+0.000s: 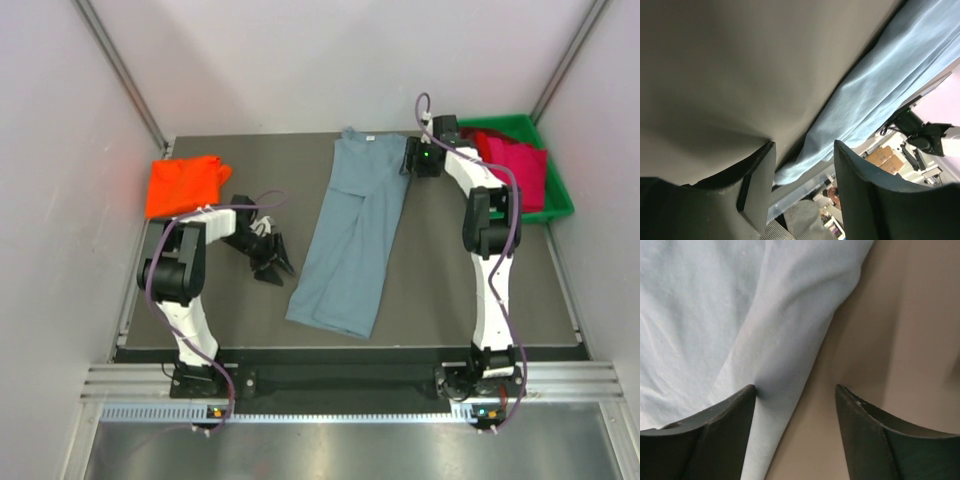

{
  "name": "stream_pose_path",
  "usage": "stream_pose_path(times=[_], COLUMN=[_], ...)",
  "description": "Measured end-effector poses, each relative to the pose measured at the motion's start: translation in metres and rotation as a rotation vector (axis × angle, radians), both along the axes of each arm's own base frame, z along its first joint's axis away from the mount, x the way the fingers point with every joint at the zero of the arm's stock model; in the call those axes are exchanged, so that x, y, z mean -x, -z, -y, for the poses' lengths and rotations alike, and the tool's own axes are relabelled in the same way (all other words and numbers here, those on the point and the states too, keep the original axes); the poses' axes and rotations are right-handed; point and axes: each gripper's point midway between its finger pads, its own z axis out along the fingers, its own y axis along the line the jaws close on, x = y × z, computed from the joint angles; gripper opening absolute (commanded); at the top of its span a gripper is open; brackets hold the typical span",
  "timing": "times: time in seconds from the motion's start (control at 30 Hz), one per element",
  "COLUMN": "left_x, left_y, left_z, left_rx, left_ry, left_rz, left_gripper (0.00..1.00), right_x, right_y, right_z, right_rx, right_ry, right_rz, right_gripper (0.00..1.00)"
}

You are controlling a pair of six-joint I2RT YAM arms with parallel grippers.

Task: Fold and stack the t-shirts
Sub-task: Fold the tshirt

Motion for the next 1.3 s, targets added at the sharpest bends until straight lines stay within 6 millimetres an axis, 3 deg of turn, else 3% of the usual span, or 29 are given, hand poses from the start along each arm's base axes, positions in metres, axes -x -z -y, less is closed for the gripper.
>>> stream_pose_path(times=[0.1, 0.43, 0.5, 0.57, 0.73, 0.97, 1.23, 1.27, 1.3], left_x=[0.016, 0.055, 0.062, 0.068, 0.078, 0.088, 0.1, 0.101, 0.101], left_y=[0.003, 0.009, 0.01, 0.012, 0.01, 0.005, 0.002, 0.002, 0.001], left_z=[-0.002, 0.015, 0.02, 0.023, 0.03, 0.046, 0.069, 0.07, 0.07], left_rx=[-0.008, -0.007, -0.007, -0.009, -0.007, 0.006, 0.038, 0.04, 0.041], left_ry=[0.011, 0.116, 0.142, 0.166, 0.209, 0.283, 0.354, 0.356, 0.356], left_rz=[-0.022, -0.065, -0.069, -0.064, -0.046, -0.009, 0.014, 0.014, 0.014], left_gripper=[0.45, 0.29, 0.09, 0.0, 0.0, 0.0, 0.0, 0.0, 0.08], right_x=[-0.005, -0.017, -0.018, -0.018, -0.018, -0.035, -0.052, -0.053, -0.054], right_y=[-0.003, 0.004, 0.004, 0.004, 0.004, 0.004, 0.003, 0.003, 0.002], right_z=[-0.002, -0.011, -0.013, -0.014, -0.016, -0.024, -0.046, -0.049, -0.051], right_rx=[-0.011, -0.053, -0.06, -0.068, -0.081, -0.112, -0.147, -0.15, -0.155], right_ry=[0.003, 0.004, 0.002, 0.003, 0.002, 0.0, -0.019, -0.021, -0.023], right_rz=[0.012, 0.018, 0.019, 0.018, 0.016, 0.047, 0.1, 0.107, 0.113], right_gripper=[0.48, 0.38, 0.37, 0.35, 0.32, 0.32, 0.31, 0.37, 0.42])
